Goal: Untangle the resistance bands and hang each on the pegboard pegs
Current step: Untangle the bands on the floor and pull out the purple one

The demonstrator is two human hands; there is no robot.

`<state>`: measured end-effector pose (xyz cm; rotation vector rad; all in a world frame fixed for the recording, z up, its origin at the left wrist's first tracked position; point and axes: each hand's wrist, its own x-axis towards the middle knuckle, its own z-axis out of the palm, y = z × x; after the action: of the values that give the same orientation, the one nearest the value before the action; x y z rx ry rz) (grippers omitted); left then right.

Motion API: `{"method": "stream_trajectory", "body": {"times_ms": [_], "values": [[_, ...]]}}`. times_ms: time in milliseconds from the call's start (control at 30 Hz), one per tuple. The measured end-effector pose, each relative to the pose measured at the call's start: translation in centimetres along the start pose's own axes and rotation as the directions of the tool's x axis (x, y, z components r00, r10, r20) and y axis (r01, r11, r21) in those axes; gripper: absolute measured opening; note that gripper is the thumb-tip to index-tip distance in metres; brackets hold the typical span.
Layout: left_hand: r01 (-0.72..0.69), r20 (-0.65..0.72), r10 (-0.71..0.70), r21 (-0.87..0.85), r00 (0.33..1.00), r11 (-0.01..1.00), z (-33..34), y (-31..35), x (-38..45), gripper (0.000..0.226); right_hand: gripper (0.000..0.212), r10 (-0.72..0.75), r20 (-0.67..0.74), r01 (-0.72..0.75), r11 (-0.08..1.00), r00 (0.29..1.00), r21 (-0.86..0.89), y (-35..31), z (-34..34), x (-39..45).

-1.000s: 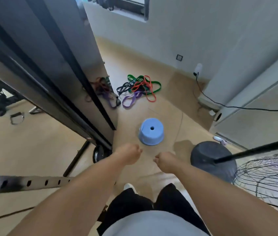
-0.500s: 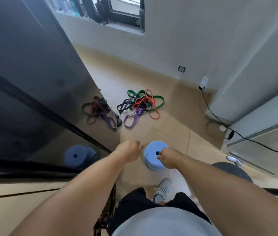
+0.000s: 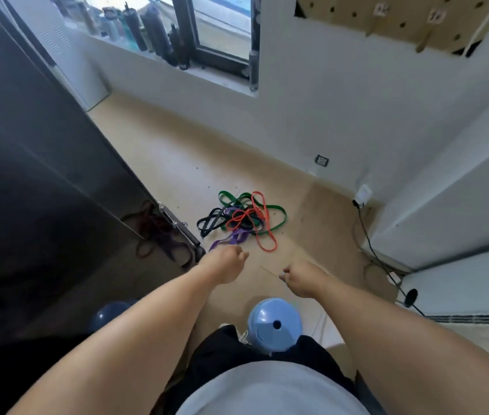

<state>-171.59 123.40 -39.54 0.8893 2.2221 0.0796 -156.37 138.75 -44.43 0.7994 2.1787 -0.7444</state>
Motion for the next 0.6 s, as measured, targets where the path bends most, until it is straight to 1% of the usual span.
{"method": "stream_trajectory", "body": {"times_ms": [100,133,233,333,467,600], "values": [[0.011,0.01,-0.011,-0.004,1.0,1.0,-1.9,-0.7,3.6,0.046,0.044,-0.005,-0.046,0.008,0.999,0.999,0.054,-1.2,-3.4,2.9],[0.019,0.008,-0.019,-0.005,1.0,1.0,-2.5,-0.9,4.7,0.045,0.044,-0.018,-0.048,0.021,0.997,0.999,0.071,-1.5,-4.3,4.0],[0.048,0.017,-0.047,-0.021,0.999,0.999,-4.2,-1.2,7.5,0.045,0.042,-0.081,-0.035,0.083,0.995,0.996,0.052,-2.3,-7.1,6.6],[0.089,0.047,-0.086,-0.049,0.995,0.995,-5.7,-1.1,10.8,0.046,0.04,-0.074,-0.026,0.076,0.993,0.997,0.088,-2.2,-10.1,9.6],[0.143,0.042,-0.139,-0.093,0.989,0.985,-7.8,0.1,16.0,0.05,0.041,-0.123,0.047,0.122,0.992,0.991,0.019,-1.7,-15.1,14.5],[0.219,-0.022,-0.23,-0.229,0.973,0.949,-9.6,3.2,21.1,0.048,0.042,-0.208,0.089,0.212,0.976,0.974,-0.042,-0.6,-20.8,19.4]]}}
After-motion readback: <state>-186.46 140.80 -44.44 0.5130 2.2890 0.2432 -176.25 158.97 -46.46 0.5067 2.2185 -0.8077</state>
